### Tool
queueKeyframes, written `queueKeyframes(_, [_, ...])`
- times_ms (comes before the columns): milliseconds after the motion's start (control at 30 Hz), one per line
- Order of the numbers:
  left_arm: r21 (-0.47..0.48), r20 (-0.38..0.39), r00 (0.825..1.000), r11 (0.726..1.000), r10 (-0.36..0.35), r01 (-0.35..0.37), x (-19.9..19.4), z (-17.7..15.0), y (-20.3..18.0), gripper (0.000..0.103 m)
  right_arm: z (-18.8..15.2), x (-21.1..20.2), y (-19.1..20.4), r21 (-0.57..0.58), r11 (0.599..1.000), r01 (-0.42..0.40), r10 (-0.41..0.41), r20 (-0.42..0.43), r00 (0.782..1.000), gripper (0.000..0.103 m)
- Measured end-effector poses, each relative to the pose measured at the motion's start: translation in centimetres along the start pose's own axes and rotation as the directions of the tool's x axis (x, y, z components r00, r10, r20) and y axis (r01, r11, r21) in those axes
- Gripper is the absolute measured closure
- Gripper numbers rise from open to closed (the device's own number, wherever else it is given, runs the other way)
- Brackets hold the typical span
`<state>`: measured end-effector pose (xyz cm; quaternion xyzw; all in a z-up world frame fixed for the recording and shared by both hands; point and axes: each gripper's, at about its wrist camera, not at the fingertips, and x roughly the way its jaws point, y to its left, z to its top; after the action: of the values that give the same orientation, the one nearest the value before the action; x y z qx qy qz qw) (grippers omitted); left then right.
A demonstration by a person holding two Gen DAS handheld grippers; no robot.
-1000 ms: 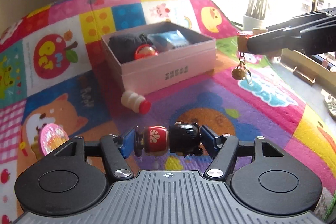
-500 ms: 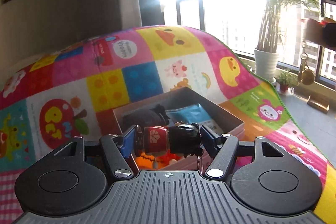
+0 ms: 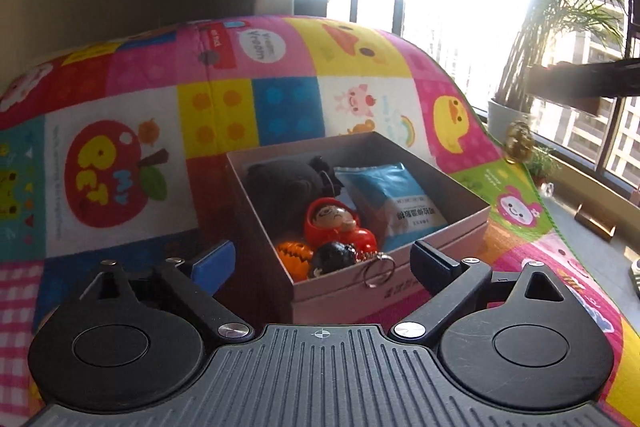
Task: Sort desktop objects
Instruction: 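Carry the figure keychain into the pink box with the left tool while the right tool lifts the pink-yellow keychain, then lower the pink-yellow keychain into the pink box and open the right tool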
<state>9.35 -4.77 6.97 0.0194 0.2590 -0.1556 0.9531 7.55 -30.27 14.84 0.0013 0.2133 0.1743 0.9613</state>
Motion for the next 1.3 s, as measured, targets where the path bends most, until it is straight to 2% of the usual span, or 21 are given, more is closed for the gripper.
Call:
queueKeyframes(167, [-0.062, 0.011, 1.0, 0.998, 0.013, -0.013, -2.3, -1.3, 1.5, 0.003, 2.9, 5.8, 0.0, 0.009, 1.0, 0.021, -0.021, -0.035, 0.999, 0.058])
queueKeyframes(300, [-0.112, 0.044, 0.999, 0.993, 0.03, -0.025, -4.5, -1.8, 3.2, 0.001, 5.1, 12.1, -0.6, 0.043, 0.997, 0.059, -0.054, -0.109, 0.993, 0.058])
queueKeyframes(533, [-0.16, 0.041, 0.998, 0.986, 0.045, -0.038, -6.3, -3.7, 5.5, 0.0, 4.6, 20.7, -1.0, 0.071, 0.986, 0.151, -0.129, -0.243, 0.961, 0.057])
queueKeyframes(567, [-0.172, 0.035, 0.998, 0.984, 0.045, -0.039, -6.4, -4.1, 5.9, 0.0, 4.4, 21.0, -1.0, 0.08, 0.985, 0.155, -0.131, -0.251, 0.959, 0.053])
queueKeyframes(667, [-0.202, 0.023, 0.999, 0.979, 0.036, -0.03, -6.5, -4.9, 6.5, 0.0, 4.2, 20.3, -0.4, 0.094, 0.987, 0.128, -0.102, -0.241, 0.965, 0.05])
queueKeyframes(767, [-0.208, 0.021, 0.999, 0.977, 0.042, -0.036, -6.5, -5.2, 6.7, 0.0, 4.1, 18.3, 0.7, 0.058, 0.993, 0.106, -0.09, -0.23, 0.969, 0.048])
queueKeyframes(833, [-0.217, 0.022, 0.999, 0.976, 0.04, -0.034, -6.5, -5.3, 6.8, 0.0, 3.4, 16.5, 1.7, 0.038, 0.998, 0.056, -0.046, -0.237, 0.971, 0.048])
queueKeyframes(900, [-0.221, 0.017, 0.999, 0.975, 0.032, -0.028, -6.4, -5.3, 6.7, 0.0, 2.3, 14.6, 3.0, 0.021, 0.999, -0.029, 0.034, -0.254, 0.967, 0.048])
queueKeyframes(1000, [-0.201, 0.012, 1.0, 0.979, 0.015, -0.013, -6.3, -5.3, 5.7, 0.0, 0.3, 13.4, 5.2, 0.004, 0.994, -0.113, 0.109, -0.317, 0.942, 0.048])
queueKeyframes(1067, [-0.189, 0.008, 1.0, 0.982, -0.004, 0.005, -6.3, -5.3, 5.0, 0.0, -0.5, 13.9, 5.8, 0.045, 0.989, -0.138, 0.145, -0.368, 0.918, 0.049])
queueKeyframes(1167, [-0.166, 0.0, 1.0, 0.986, -0.018, 0.017, -6.4, -5.4, 4.0, 0.0, -1.2, 15.6, 5.7, 0.137, 0.981, -0.138, 0.185, -0.426, 0.886, 0.049])
queueKeyframes(1267, [-0.149, -0.008, 1.0, 0.989, -0.021, 0.019, -6.7, -5.6, 3.6, 0.0, -2.0, 17.4, 5.2, 0.238, 0.959, -0.156, 0.257, -0.488, 0.834, 0.049])
queueKeyframes(1300, [-0.149, -0.011, 1.0, 0.989, -0.022, 0.02, -6.8, -5.7, 3.5, 0.0, -2.3, 17.6, 5.2, 0.242, 0.959, -0.149, 0.254, -0.491, 0.833, 0.05])
